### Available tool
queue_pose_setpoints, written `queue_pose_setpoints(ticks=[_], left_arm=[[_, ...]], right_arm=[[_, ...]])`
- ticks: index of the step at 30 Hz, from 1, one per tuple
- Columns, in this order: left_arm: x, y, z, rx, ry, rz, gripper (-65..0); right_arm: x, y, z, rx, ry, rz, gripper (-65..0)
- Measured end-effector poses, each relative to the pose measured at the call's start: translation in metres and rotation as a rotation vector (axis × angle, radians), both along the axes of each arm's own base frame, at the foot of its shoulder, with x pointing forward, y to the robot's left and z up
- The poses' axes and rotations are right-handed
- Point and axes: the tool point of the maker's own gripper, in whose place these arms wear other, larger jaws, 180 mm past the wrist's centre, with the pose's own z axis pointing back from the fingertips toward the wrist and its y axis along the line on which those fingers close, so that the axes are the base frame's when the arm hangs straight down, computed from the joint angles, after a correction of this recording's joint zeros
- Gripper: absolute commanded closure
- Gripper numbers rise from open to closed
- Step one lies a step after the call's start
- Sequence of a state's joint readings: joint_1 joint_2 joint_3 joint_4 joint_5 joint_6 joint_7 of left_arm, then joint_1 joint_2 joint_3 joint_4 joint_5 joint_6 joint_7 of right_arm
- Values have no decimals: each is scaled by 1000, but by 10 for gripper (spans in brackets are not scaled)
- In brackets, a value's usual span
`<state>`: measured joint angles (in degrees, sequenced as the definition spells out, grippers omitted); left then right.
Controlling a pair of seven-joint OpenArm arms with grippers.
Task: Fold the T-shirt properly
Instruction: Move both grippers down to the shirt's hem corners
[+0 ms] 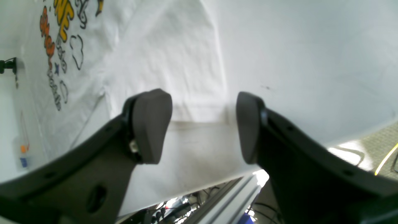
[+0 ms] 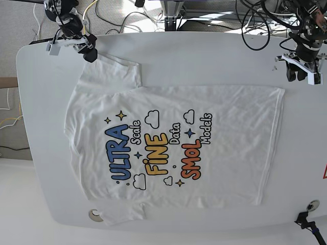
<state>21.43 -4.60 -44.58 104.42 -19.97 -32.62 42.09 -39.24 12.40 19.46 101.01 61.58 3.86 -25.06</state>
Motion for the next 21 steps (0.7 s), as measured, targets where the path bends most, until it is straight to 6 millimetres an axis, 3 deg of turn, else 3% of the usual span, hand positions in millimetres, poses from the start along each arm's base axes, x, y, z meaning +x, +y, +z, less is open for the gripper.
queue_pose_setpoints(ticks=[5, 9, 16, 18, 21], left_arm=[[0, 0, 0, 2, -1, 0, -197], [0, 0, 0, 1, -1, -1, -197], [0, 1, 1, 4, -2, -1, -197], [0, 1, 1, 4, -1, -1, -197], [0, 1, 1, 4, -2, -1, -197]], right_arm=[[0, 0, -1, 3, -12, 12, -356], [11, 18, -1, 32, -32, 48, -355], [19, 25, -1, 45, -43, 59, -342], [20, 25, 0, 46, -45, 61, -263], [22, 24, -2, 41, -31, 59, -53]])
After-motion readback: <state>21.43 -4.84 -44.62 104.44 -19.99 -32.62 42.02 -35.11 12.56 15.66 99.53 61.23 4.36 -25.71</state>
